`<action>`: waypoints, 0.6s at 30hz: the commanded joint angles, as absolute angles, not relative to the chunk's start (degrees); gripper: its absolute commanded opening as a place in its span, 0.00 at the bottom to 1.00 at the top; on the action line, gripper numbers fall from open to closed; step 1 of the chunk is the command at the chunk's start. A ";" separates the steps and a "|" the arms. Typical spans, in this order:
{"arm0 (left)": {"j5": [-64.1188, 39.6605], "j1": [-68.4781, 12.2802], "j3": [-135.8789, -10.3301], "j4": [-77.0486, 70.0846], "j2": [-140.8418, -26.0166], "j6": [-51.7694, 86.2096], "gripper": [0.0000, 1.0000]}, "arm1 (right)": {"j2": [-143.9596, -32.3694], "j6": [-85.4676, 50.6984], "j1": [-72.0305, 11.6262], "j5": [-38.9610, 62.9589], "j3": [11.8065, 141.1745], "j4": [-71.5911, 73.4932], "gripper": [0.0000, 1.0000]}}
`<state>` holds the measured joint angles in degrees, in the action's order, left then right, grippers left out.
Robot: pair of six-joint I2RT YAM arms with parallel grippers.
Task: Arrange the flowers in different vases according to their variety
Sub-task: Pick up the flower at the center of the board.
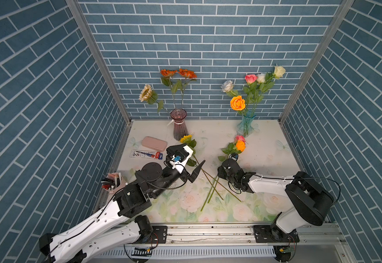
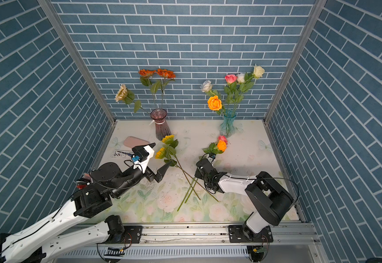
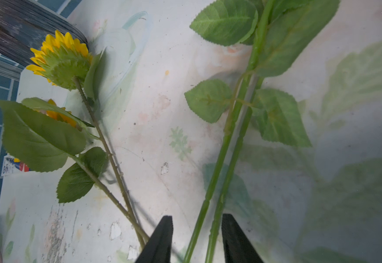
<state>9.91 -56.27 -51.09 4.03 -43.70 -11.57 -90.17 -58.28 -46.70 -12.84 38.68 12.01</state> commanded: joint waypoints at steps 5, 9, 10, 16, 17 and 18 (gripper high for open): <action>8.48 -55.98 -50.63 3.34 -43.45 -11.51 1.00 | -92.75 -58.71 -46.29 -13.32 41.45 14.18 0.38; 8.48 -55.97 -50.62 3.52 -43.36 -11.55 1.00 | -94.25 -58.65 -46.18 -12.90 41.84 14.58 0.38; 8.52 -56.03 -50.62 3.67 -43.34 -11.52 1.00 | -94.55 -58.69 -46.14 -12.84 41.90 14.72 0.38; 8.35 -55.96 -50.71 4.65 -42.99 -11.60 1.00 | -93.85 -58.97 -46.13 -12.98 41.37 14.42 0.37; 8.26 -55.99 -50.71 4.74 -42.98 -11.62 1.00 | -93.38 -58.93 -46.14 -13.16 41.22 14.09 0.37; 8.11 -55.99 -50.71 4.83 -42.91 -11.67 1.00 | -92.79 -58.92 -46.23 -13.48 41.21 13.63 0.37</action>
